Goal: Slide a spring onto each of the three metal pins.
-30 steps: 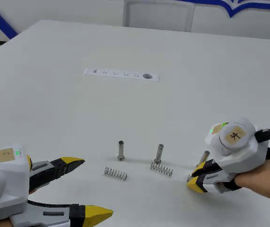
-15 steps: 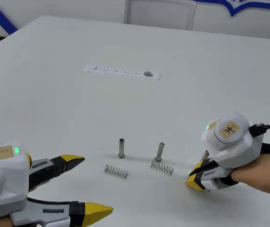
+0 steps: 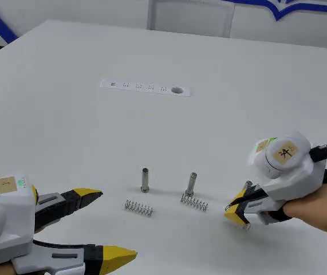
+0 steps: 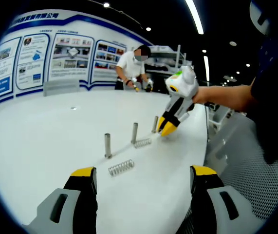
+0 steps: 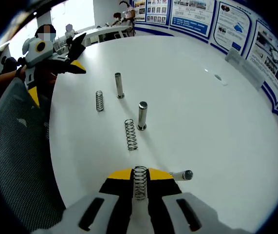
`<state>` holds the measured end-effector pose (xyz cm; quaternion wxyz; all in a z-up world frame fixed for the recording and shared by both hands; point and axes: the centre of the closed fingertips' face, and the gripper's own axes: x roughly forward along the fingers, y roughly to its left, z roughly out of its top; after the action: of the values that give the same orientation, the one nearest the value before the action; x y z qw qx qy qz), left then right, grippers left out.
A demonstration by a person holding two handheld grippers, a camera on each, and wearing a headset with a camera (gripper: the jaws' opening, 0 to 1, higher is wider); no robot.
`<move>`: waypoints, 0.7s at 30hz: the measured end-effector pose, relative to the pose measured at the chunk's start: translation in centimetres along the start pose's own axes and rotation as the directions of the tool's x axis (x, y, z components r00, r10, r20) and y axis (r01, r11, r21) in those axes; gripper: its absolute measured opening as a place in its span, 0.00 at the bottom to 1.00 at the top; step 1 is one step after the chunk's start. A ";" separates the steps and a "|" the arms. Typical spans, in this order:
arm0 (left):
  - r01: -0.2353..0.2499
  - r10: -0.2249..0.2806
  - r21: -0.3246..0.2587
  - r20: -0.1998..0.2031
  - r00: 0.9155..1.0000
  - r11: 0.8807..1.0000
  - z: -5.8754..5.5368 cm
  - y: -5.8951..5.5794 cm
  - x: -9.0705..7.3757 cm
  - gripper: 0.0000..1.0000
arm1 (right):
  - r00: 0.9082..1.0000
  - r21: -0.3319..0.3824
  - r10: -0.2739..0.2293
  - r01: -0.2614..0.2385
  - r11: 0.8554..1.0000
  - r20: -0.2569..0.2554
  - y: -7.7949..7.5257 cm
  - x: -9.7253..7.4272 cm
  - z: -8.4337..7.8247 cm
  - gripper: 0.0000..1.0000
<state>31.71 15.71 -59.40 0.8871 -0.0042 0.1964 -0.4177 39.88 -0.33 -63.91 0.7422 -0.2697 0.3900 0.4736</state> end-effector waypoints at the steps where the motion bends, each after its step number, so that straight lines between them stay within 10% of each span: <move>1: 0.002 -0.002 0.001 0.000 1.000 1.000 0.0 0.0 0.0 0.80 | 1.000 0.003 -0.003 0.003 1.000 0.004 -0.1 -0.1 0.0 0.12; 21: 0.010 -0.010 0.023 -0.011 1.000 1.000 0.4 -0.2 -0.1 0.80 | 0.997 0.038 -0.039 0.036 0.999 0.062 -0.4 -1.5 0.1 0.12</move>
<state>31.67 15.54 -58.95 0.8839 0.0072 0.1962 -0.4245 39.85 -1.18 -62.58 0.7677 -0.2482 0.3702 0.4604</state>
